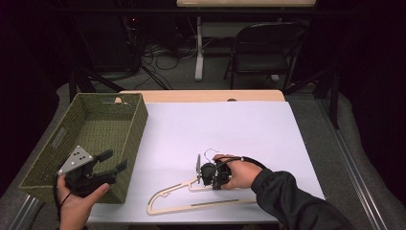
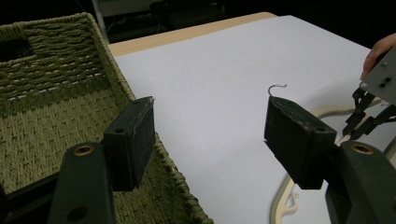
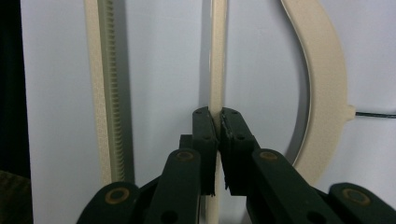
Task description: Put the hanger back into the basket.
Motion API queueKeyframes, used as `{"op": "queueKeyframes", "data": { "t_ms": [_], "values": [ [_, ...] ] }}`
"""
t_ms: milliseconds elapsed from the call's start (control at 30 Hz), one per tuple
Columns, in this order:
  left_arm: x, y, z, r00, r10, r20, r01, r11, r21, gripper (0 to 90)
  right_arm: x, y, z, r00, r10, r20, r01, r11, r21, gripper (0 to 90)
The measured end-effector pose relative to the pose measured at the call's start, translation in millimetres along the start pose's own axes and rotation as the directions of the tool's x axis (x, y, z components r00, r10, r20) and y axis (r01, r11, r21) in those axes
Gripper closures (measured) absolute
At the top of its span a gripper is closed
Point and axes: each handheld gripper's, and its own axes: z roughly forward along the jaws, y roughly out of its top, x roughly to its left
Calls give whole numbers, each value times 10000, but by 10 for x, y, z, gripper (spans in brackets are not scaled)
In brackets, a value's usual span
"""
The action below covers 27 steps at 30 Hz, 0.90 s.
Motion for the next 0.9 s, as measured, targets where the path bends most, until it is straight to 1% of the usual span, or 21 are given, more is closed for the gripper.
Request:
{"op": "queueKeyframes", "data": {
  "t_ms": [267, 333, 367, 433, 500, 533, 567, 600, 633, 667, 700, 733, 767, 800, 900],
  "values": [
    [-24, 2, 9, 10000, 40, 16, -40, 10000, -4, 336, 11, -4, -12, 9997, -133, 212, 134, 9999, -41, 854],
    [-42, 5, 17, 9999, 145, 29, -145, 9999, 31, 337, 20, -2, -15, 9997, -99, 225, 100, 9999, -57, 854],
    [-52, 6, 22, 9998, 175, 50, -175, 9998, 33, 343, 29, -2, -18, 9994, -120, 312, 122, 9999, -78, 854],
    [-86, 11, 39, 9994, 300, 196, -301, 9995, 89, 353, 39, 0, -30, 9988, -240, 428, 246, 9996, -129, 854],
    [-124, 14, 60, 9988, 393, 308, -396, 9992, 102, 356, 61, 6, -55, 9971, -379, 653, 390, 9991, -146, 855],
    [-146, 16, 75, 9981, 455, 410, -460, 9989, 131, 356, 79, 9, -71, 9964, -385, 754, 402, 9990, -214, 855],
    [-171, 19, 91, 9975, 509, 492, -517, 9985, 155, 358, 95, 8, -104, 9949, -496, 874, 527, 9981, -329, 855],
    [-197, 20, 111, 9969, 531, 589, -541, 9984, 162, 358, 95, 8, -104, 9949, -496, 874, 527, 9981, -329, 855],
    [-224, 20, 133, 9958, 580, 702, -596, 9980, 215, 358, 103, 6, -117, 9938, -527, 984, 566, 9977, -372, 855],
    [-255, 17, 165, 9947, 596, 843, -620, 9977, 263, 359, 118, -3, -143, 9920, -566, 1129, 617, 9972, -427, 855],
    [-289, 10, 210, 9927, 587, 1056, -625, 9975, 330, 359, 118, -3, -143, 9920, -566, 1129, 617, 9972, -427, 855],
    [-340, 4, 280, 9888, 663, 1337, -738, 9959, 515, 362, 124, -10, -150, 9912, -570, 1193, 629, 9969, -462, 855],
    [-372, 1, 329, 9857, 751, 1508, -859, 9941, 665, 365, 132, -16, -159, 9902, -571, 1277, 632, 9970, -447, 855],
    [-419, -4, 419, 9801, 811, 1814, -996, 9904, 953, 365, 135, -19, -166, 9895, -591, 1320, 650, 9970, -409, 855],
    [-505, -21, 609, 9712, 866, 2219, -1188, 9836, 1358, 365, 148, -33, -185, 9869, -636, 1483, 705, 9966, -417, 855]
  ]
}}
